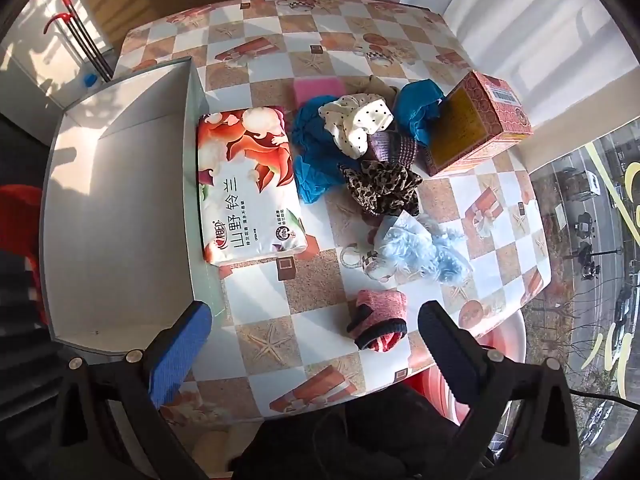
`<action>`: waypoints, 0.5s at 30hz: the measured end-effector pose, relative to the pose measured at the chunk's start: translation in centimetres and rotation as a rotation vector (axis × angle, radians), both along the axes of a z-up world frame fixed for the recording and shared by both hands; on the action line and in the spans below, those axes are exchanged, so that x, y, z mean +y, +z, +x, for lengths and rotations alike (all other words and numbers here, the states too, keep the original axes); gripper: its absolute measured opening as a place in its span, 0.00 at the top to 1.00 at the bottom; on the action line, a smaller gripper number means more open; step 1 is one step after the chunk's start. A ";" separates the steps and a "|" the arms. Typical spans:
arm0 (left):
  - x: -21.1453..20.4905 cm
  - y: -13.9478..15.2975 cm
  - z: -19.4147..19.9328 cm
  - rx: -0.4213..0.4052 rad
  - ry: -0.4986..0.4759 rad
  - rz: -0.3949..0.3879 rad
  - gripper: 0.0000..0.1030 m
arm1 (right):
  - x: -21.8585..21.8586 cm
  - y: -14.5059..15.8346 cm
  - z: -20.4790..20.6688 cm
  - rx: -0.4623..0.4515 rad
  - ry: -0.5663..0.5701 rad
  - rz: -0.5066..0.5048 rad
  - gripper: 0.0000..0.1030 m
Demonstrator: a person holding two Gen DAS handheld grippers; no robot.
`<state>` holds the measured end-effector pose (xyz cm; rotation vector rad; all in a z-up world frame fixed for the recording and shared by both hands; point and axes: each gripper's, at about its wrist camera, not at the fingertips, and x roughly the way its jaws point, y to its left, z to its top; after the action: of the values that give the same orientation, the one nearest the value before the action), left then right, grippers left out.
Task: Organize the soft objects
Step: 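Move left tool toward pink knit hat while right tool approaches blue fluffy bundle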
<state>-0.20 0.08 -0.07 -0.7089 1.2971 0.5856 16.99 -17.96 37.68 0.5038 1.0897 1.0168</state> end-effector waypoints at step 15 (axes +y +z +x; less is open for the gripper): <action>-4.9 -1.0 1.5 0.075 -0.200 0.073 0.00 | 0.3 -17.3 3.7 -0.139 0.155 -0.560 0.07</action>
<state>1.30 -4.78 -1.06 -0.4936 1.3902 0.4980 20.67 -17.63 20.34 -0.1029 1.2386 0.8163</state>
